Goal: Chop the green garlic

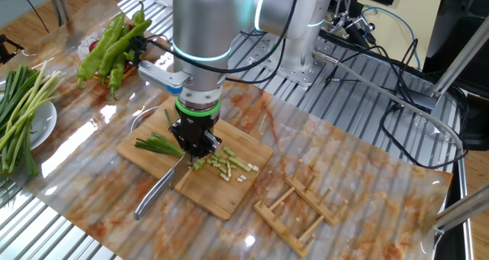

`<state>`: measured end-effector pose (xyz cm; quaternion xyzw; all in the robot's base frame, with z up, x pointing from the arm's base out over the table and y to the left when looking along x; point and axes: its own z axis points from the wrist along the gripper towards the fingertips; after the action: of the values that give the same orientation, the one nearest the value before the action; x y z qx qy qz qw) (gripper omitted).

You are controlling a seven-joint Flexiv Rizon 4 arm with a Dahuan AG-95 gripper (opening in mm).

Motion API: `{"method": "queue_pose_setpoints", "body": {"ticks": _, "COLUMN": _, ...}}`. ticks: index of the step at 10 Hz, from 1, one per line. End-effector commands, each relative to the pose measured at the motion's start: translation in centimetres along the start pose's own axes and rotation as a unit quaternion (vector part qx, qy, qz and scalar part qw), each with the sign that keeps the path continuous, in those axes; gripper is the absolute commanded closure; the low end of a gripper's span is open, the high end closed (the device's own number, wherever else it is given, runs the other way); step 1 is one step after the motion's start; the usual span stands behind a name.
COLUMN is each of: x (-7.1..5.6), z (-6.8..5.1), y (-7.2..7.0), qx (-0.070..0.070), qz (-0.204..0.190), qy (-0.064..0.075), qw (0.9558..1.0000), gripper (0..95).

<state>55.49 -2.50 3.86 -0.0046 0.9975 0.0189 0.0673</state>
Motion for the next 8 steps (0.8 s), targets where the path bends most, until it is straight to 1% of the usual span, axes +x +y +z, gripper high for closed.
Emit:
{"method": "queue_pose_setpoints", "body": {"ticks": 1, "x": -0.21, "z": 1.45, "y": 0.03, "qx": -0.002, "qz": -0.001, "qy": -0.003, "qw": 1.0, "gripper": 95.0}}
{"method": "queue_pose_setpoints", "body": {"ticks": 3, "x": 0.11, "z": 1.6, "y": 0.09, "qx": -0.003, "qz": 0.002, "qy": 0.002, "qw": 1.0, "gripper": 95.0}}
{"method": "queue_pose_setpoints", "body": {"ticks": 5, "x": 0.06, "z": 1.59, "y": 0.11, "qx": -0.004, "qz": 0.004, "qy": 0.002, "qw": 1.0, "gripper": 95.0}}
{"method": "queue_pose_setpoints", "body": {"ticks": 6, "x": 0.05, "z": 1.64, "y": 0.11, "qx": -0.004, "qz": 0.004, "qy": 0.004, "qw": 1.0, "gripper": 95.0}}
{"method": "queue_pose_setpoints", "body": {"ticks": 7, "x": -0.04, "z": 1.86, "y": 0.08, "qx": -0.004, "qz": 0.005, "qy": 0.004, "qw": 1.0, "gripper": 95.0}}
{"method": "queue_pose_setpoints", "body": {"ticks": 8, "x": -0.14, "z": 2.24, "y": 0.07, "qx": -0.007, "qz": 0.005, "qy": 0.003, "qw": 1.0, "gripper": 95.0}}
